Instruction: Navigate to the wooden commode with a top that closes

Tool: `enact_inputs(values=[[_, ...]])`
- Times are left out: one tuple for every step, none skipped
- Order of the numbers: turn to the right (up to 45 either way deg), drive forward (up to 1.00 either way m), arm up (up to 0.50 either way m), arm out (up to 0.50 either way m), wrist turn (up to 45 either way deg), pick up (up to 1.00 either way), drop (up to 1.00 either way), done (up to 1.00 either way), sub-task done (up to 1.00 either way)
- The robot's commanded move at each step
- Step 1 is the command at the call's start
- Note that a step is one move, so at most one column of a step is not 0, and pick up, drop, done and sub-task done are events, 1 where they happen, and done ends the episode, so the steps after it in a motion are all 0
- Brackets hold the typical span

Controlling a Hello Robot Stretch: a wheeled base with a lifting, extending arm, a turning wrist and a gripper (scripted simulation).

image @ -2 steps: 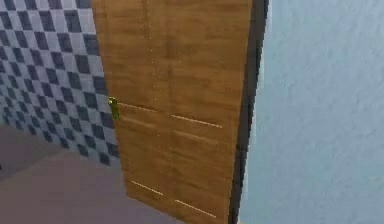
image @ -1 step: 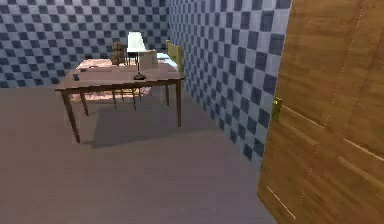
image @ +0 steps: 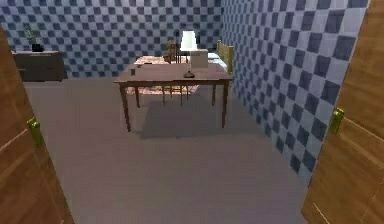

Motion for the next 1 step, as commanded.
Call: enact_inputs(values=[[-3.0, 0.00, 0.00, 0.00, 0.0, 0.00, 0.00, 0.00, 0.00]])
